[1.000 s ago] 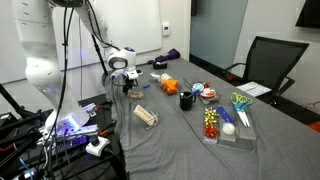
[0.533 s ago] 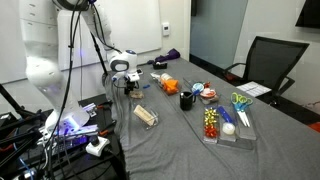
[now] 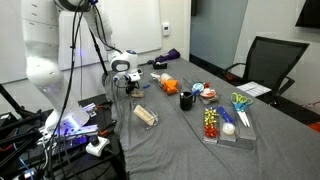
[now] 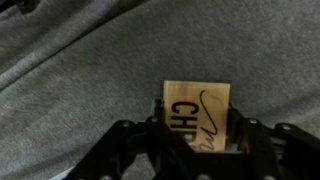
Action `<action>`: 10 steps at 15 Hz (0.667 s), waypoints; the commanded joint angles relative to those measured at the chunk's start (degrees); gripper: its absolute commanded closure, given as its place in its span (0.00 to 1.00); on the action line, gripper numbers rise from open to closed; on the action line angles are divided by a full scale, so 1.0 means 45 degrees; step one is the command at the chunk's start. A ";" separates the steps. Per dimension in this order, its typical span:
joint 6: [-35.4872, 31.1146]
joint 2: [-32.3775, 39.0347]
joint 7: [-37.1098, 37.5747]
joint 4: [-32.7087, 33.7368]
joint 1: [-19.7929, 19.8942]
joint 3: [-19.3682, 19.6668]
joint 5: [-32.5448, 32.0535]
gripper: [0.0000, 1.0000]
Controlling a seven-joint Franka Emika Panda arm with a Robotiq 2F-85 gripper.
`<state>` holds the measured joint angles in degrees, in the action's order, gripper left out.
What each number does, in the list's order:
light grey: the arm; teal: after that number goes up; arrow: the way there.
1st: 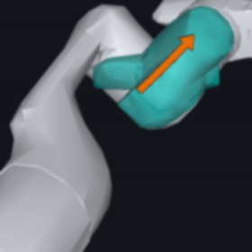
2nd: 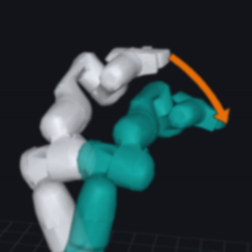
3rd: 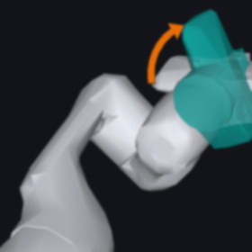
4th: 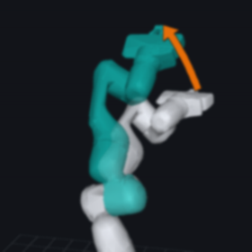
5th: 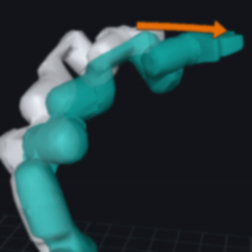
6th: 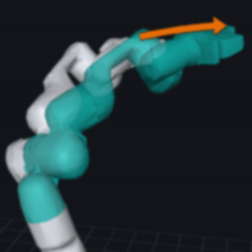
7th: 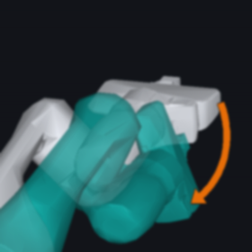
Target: Pick up the brown object and place it in the clear square box on the right
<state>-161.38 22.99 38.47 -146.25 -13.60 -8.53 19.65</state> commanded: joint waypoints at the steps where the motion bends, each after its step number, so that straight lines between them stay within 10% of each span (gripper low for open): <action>1: 0.0158 -0.0345 0.0181 -0.0156 -0.0209 0.0225 -0.0073 0.68; 10: 0.0837 -0.2379 0.0236 -0.1000 -0.0048 -0.0023 0.0101 0.68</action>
<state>-159.36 17.31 38.75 -147.95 -13.62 -8.38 19.69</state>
